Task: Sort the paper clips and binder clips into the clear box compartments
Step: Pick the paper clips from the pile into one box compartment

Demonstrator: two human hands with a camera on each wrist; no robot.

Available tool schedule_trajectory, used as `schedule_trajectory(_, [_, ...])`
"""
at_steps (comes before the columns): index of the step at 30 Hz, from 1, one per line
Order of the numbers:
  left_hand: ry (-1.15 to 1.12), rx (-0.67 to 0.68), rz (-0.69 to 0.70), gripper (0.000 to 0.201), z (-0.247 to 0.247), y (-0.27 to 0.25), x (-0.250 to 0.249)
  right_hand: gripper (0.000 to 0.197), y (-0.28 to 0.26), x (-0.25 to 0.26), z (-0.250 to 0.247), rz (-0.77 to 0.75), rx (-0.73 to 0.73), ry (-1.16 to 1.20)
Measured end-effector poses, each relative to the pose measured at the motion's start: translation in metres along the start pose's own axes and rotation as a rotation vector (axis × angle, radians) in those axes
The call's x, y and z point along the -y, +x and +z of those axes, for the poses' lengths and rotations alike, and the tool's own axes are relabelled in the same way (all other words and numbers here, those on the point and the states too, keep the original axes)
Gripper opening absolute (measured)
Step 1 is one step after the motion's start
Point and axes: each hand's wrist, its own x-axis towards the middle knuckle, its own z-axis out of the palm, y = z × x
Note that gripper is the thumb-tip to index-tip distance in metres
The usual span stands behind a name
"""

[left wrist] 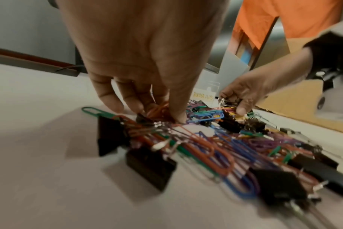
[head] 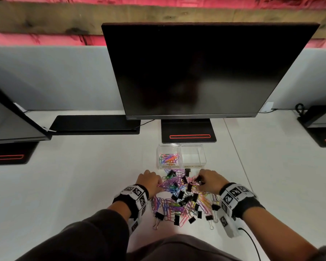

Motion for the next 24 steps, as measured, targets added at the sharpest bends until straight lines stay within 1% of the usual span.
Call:
schedule_trajectory(2, [-0.014,0.016,0.021,0.032,0.0,-0.002,0.0,0.037,0.0,-0.001,-0.001,0.002,0.002,0.065])
schedule_trajectory(4, [-0.042,0.023,0.026,0.03,-0.003,-0.003,0.001,0.035,-0.002,-0.002,-0.003,-0.009,-0.025,0.103])
schedule_trajectory(6, [-0.087,0.016,0.021,0.031,-0.007,-0.003,0.001,0.025,-0.003,-0.002,-0.005,-0.03,-0.053,0.14])
schedule_trajectory(8, [-0.148,-0.005,0.024,0.032,-0.012,-0.003,0.0,0.01,-0.005,-0.002,-0.01,-0.035,-0.066,0.194])
schedule_trajectory(10, [-0.198,-0.03,0.037,0.032,-0.017,-0.004,-0.001,0.012,-0.007,-0.002,-0.014,-0.016,-0.063,0.313])
schedule_trajectory(12, [-0.239,-0.066,0.044,0.033,-0.021,-0.004,-0.003,0.007,-0.01,-0.004,-0.017,0.001,-0.041,0.521])
schedule_trajectory(13, [-0.26,-0.088,0.044,0.034,-0.022,-0.005,-0.004,0.009,-0.013,-0.004,-0.017,0.002,-0.038,0.602])
schedule_trajectory(15, [-0.297,-0.125,0.035,0.034,-0.022,-0.008,-0.005,0.021,-0.016,-0.006,-0.015,0.011,-0.035,0.701])
schedule_trajectory(16, [-0.303,-0.138,0.027,0.034,-0.022,-0.009,-0.005,0.021,-0.017,-0.006,-0.014,0.013,-0.044,0.734])
schedule_trajectory(20, [-0.321,-0.153,0.008,0.028,-0.018,-0.017,-0.007,0.005,-0.02,-0.011,-0.007,0.049,-0.102,0.908])
schedule_trajectory(22, [-0.367,-0.168,-0.01,0.024,-0.015,-0.019,-0.007,0.012,-0.023,-0.014,-0.002,0.072,-0.096,0.978])
schedule_trajectory(24, [-0.418,-0.18,-0.022,0.028,-0.014,-0.022,-0.009,0.02,-0.027,-0.016,0.0,0.071,-0.083,1.057])
